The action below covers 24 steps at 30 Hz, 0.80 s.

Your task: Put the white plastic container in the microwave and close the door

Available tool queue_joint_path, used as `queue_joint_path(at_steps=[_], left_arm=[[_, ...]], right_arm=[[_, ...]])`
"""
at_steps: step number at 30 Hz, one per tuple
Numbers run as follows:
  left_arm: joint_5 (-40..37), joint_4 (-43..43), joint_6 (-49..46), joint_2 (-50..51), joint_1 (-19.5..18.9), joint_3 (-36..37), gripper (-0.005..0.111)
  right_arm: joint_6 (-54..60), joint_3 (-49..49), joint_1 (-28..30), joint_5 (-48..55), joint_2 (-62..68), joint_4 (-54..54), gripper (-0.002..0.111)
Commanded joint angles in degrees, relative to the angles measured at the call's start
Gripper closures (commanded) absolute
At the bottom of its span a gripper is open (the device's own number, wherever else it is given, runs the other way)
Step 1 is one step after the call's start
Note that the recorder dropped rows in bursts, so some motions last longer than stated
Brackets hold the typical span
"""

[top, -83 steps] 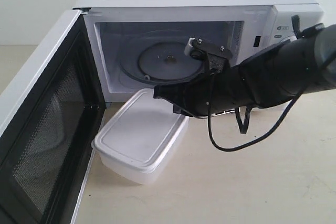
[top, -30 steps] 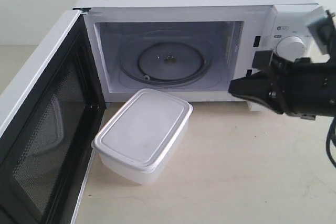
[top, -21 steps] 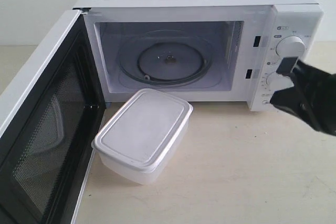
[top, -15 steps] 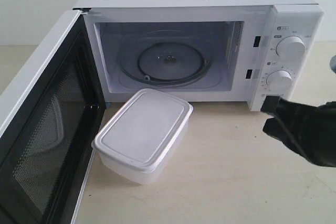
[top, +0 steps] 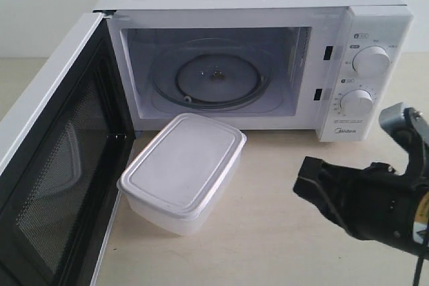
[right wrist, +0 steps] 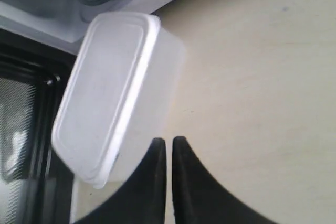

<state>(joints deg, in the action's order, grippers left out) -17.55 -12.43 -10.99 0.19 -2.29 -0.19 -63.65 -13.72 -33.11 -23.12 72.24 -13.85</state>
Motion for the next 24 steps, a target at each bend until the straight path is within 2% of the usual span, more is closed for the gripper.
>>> queue_joint_path(at_steps=[1, 7, 13, 15, 20, 24], left_arm=[[0.6, -0.3, 0.3, -0.2, 0.2, 0.2, 0.102], [0.6, -0.3, 0.3, -0.2, 0.2, 0.2, 0.102], [0.6, -0.3, 0.3, -0.2, 0.2, 0.2, 0.102], [0.6, -0.3, 0.3, -0.2, 0.2, 0.2, 0.102], [0.6, -0.3, 0.3, -0.2, 0.2, 0.2, 0.102], [0.6, -0.3, 0.3, -0.2, 0.2, 0.2, 0.102]], right_arm=[[-7.5, 1.0, 0.2, -20.6, 9.8, -7.3, 0.108], [-11.3, 1.0, 3.7, -45.3, 26.2, -12.3, 0.108], [-12.3, -2.0, 6.2, -46.8, 37.8, -18.7, 0.108], [-13.3, -4.3, 6.2, -46.8, 39.2, -21.8, 0.101], [-16.2, -8.0, 6.2, -46.8, 39.8, -21.1, 0.064], [-17.3, -10.1, 6.2, -46.8, 39.8, -20.1, 0.061]])
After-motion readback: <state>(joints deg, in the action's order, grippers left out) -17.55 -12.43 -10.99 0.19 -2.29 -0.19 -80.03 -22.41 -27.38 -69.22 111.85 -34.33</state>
